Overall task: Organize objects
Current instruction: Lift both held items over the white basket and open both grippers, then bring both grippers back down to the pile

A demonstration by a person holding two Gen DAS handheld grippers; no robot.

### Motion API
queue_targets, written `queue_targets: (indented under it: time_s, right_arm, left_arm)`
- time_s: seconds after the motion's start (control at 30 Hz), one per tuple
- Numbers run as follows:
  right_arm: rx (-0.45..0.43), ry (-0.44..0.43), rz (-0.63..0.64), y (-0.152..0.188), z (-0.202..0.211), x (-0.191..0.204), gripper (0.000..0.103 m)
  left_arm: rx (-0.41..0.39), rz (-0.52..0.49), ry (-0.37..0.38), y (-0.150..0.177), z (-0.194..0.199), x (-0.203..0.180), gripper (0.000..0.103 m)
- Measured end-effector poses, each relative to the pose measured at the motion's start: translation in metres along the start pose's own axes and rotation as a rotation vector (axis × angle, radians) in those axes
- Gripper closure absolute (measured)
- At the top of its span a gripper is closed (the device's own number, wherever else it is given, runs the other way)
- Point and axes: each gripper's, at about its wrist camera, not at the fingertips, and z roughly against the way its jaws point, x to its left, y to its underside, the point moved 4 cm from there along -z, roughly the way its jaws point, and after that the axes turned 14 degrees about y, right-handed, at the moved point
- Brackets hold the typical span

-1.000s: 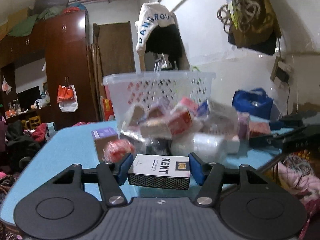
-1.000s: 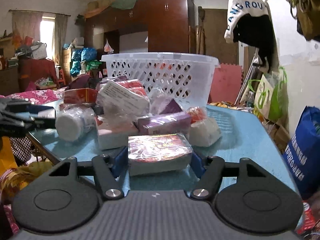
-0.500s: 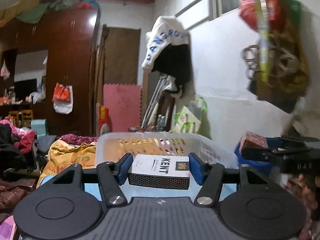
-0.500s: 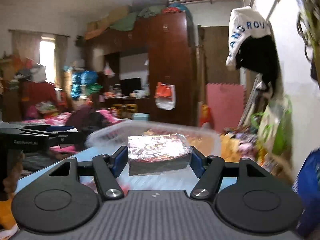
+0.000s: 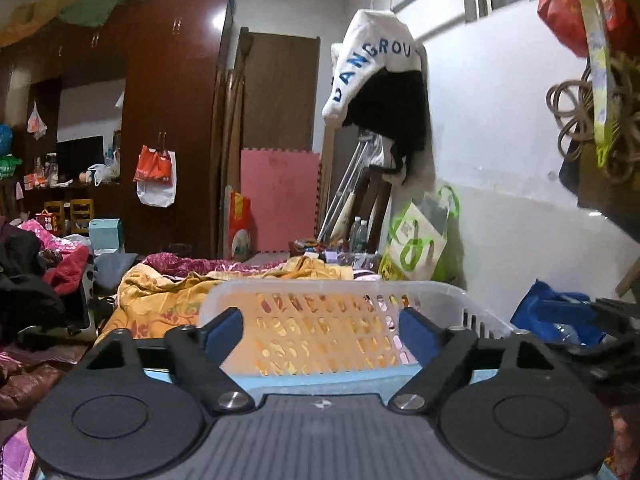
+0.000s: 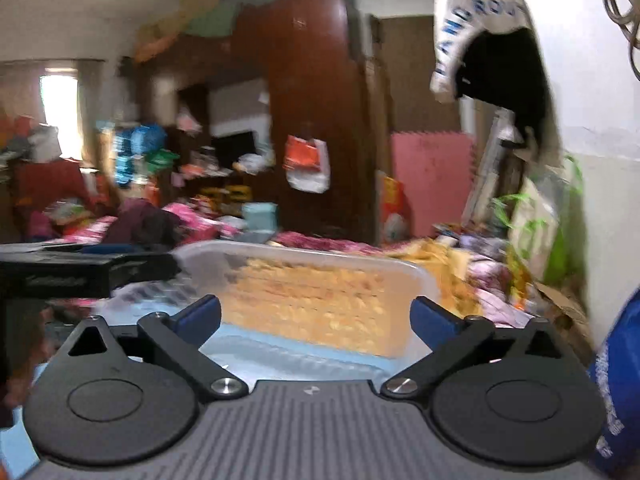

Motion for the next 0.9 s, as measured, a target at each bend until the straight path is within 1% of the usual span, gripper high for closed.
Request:
queue_targets:
  time_s: [0.07, 0.1, 0.17, 0.2, 0.27, 0.37, 0.43, 0.47, 0.5, 0.57, 0.63, 0.7, 0.77, 0.8, 0.9]
  right_arm:
    - [-0.013, -0.004, -0.019, 0.004, 0.022, -0.001, 0.0]
    - [-0.022, -0.031, -0.04, 0.013, 0.035, -0.002, 0.0]
    - [-0.017, -0.099, -0.062, 0.036, 0.056, 0.001, 0.0]
    - [-0.005, -0.121, -0.071, 0.053, 0.066, 0.003, 0.0]
    - [0.003, -0.123, -0.069, 0.081, 0.08, 0.007, 0.0]
    - [-0.019, -0.13, -0.06, 0.113, 0.095, 0.022, 0.0]
    - [-0.041, -0.145, -0.065, 0.117, 0.098, 0.029, 0.0]
    - [-0.034, -0.151, -0.057, 0.117, 0.096, 0.033, 0.0]
    - [-0.02, -0.137, -0.039, 0.114, 0.091, 0.037, 0.0]
    - [-0.018, -0.105, -0.025, 0.111, 0.089, 0.039, 0.0]
    - [-0.016, -0.133, -0.053, 0.11, 0.089, 0.035, 0.0]
    - [-0.007, -0.147, -0.074, 0.111, 0.089, 0.032, 0.0]
    - [-0.016, -0.114, -0.069, 0.113, 0.091, 0.03, 0.0]
    - [-0.025, -0.095, -0.067, 0.114, 0.093, 0.028, 0.0]
    - [-0.043, -0.055, -0.071, 0.12, 0.098, 0.016, 0.0]
  left_arm:
    - [-0.02, 0.013, 0.01, 0.006, 0.023, -0.001, 0.014]
    - [-0.027, 0.008, 0.018, 0.01, 0.035, -0.005, 0.014]
    - [-0.049, -0.011, 0.056, 0.027, 0.064, -0.014, 0.013]
    - [-0.059, -0.021, 0.073, 0.039, 0.079, -0.018, 0.011]
    - [-0.07, -0.025, 0.09, 0.068, 0.105, -0.023, 0.01]
    - [-0.056, -0.032, 0.107, 0.106, 0.125, -0.027, 0.01]
    - [-0.034, -0.043, 0.123, 0.119, 0.127, -0.027, 0.01]
    - [-0.021, -0.053, 0.127, 0.122, 0.127, -0.029, 0.01]
    - [-0.014, -0.058, 0.124, 0.123, 0.128, -0.029, 0.01]
    - [-0.02, -0.054, 0.105, 0.123, 0.132, -0.025, 0.01]
    - [-0.017, -0.049, 0.092, 0.127, 0.14, -0.021, 0.01]
    - [0.001, -0.046, 0.059, 0.131, 0.143, -0.012, 0.01]
    - [0.015, -0.027, 0.02, 0.135, 0.142, -0.002, 0.01]
    - [0.018, -0.007, 0.014, 0.134, 0.139, 0.003, 0.01]
    - [0.024, 0.052, 0.028, 0.139, 0.132, 0.016, 0.01]
